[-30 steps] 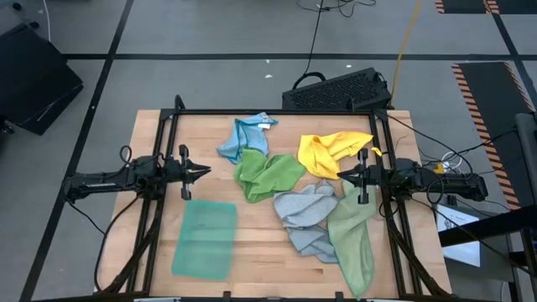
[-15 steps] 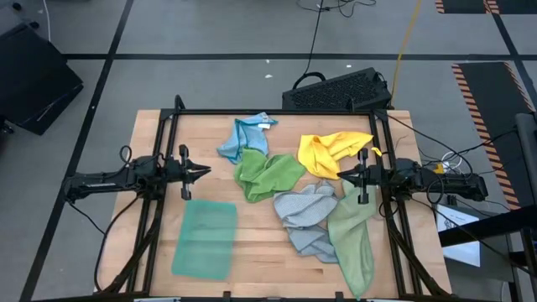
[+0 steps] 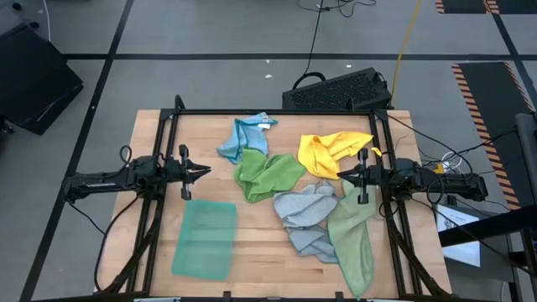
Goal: Fold microfiber towels
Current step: Fold the blue microfiber cloth
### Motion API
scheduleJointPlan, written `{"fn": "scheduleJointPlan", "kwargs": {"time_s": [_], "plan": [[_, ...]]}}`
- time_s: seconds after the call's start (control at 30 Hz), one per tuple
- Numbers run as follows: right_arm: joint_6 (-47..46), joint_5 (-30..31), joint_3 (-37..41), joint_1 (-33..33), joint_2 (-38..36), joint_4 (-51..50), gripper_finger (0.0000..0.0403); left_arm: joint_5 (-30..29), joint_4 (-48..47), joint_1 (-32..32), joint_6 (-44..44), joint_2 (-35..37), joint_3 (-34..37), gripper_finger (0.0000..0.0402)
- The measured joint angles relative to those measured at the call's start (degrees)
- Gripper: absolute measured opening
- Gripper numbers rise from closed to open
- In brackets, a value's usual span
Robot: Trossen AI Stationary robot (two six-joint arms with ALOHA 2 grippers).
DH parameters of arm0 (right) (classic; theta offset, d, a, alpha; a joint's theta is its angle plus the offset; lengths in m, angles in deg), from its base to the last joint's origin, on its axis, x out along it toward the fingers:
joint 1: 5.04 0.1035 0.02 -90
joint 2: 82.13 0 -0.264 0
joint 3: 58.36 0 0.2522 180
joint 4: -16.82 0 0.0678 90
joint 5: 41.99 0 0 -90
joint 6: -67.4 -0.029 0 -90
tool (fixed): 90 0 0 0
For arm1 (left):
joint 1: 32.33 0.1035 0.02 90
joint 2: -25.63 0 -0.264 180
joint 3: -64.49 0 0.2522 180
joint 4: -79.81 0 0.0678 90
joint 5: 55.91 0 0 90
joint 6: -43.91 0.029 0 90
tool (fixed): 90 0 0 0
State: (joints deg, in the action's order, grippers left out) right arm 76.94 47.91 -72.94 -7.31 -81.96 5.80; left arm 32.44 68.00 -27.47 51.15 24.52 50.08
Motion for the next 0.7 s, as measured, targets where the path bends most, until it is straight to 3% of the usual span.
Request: {"fn": "scheduleJointPlan", "kwargs": {"time_s": [0.4, 0.7], "plan": [[0.0, 0.3, 0.0, 0.0, 0.0, 1.4, 0.0000, 0.0, 0.0, 0.0, 0.0, 0.0, 0.0, 0.0037], [0.1, 0.3, 0.0, 0.0, 0.0, 11.0, 0.0000, 0.0, 1.0, 0.0, 0.0, 0.0, 0.0, 0.0037]]}}
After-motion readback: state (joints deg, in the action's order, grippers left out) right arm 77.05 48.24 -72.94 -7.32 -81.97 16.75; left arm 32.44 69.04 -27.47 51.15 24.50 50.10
